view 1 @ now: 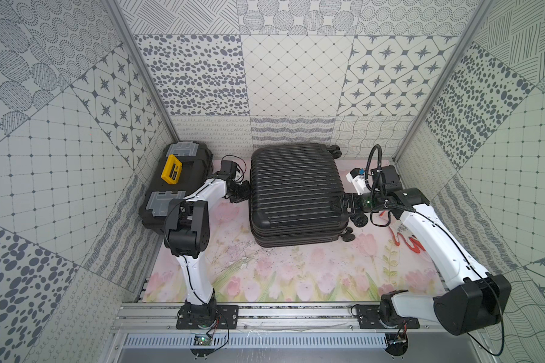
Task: Close the suitcase zippers
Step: Adjust the suitcase at the center of the board, then zip the zipper on the suitcase.
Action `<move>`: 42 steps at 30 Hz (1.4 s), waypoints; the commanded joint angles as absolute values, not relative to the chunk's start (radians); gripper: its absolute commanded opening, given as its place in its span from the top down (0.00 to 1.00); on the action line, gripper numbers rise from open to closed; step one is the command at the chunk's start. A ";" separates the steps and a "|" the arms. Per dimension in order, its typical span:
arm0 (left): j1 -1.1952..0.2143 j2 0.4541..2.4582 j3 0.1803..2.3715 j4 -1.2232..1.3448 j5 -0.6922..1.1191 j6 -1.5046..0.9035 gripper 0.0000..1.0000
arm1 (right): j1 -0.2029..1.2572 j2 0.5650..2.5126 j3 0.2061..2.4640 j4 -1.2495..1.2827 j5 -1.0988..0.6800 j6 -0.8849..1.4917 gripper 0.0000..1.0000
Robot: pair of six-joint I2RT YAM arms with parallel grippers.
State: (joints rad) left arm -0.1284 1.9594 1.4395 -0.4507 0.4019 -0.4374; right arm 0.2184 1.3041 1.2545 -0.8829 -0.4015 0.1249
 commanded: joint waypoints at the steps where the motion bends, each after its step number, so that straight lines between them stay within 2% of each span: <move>1: -0.123 1.945 1.448 -0.384 0.446 -0.451 0.73 | 0.197 1.298 1.288 -0.897 -0.342 0.156 0.02; 8: -0.123 1.915 1.431 -0.540 0.428 -0.353 0.67 | 0.181 1.308 1.319 -0.898 -0.349 0.143 0.02; 18: -0.171 1.934 1.380 -0.570 0.358 -0.319 0.68 | 0.181 1.307 1.350 -0.929 -0.348 0.116 0.02; 24: -0.171 1.926 1.324 -0.570 0.286 -0.339 0.75 | 0.181 1.305 1.371 -0.948 -0.357 0.124 0.02; 28: -0.167 1.909 1.279 -0.538 0.282 -0.344 0.92 | 0.181 1.290 1.390 -0.971 -0.366 0.121 0.02; 33: -0.136 1.892 1.300 -0.566 0.271 -0.333 1.00 | 0.181 1.218 1.374 -0.997 -0.396 0.081 0.02; 37: -0.107 1.901 1.312 -0.588 0.277 -0.341 1.00 | 0.197 1.085 1.265 -0.959 -0.452 0.067 0.02; 42: -0.100 1.919 1.333 -0.613 0.274 -0.354 1.00 | 0.302 0.901 1.023 -0.755 -0.474 0.160 0.02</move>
State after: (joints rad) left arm -0.1207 1.9018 1.3224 -0.4538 0.3550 -0.3462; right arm 0.2501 0.9554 1.1229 -0.8898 -0.4488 0.1143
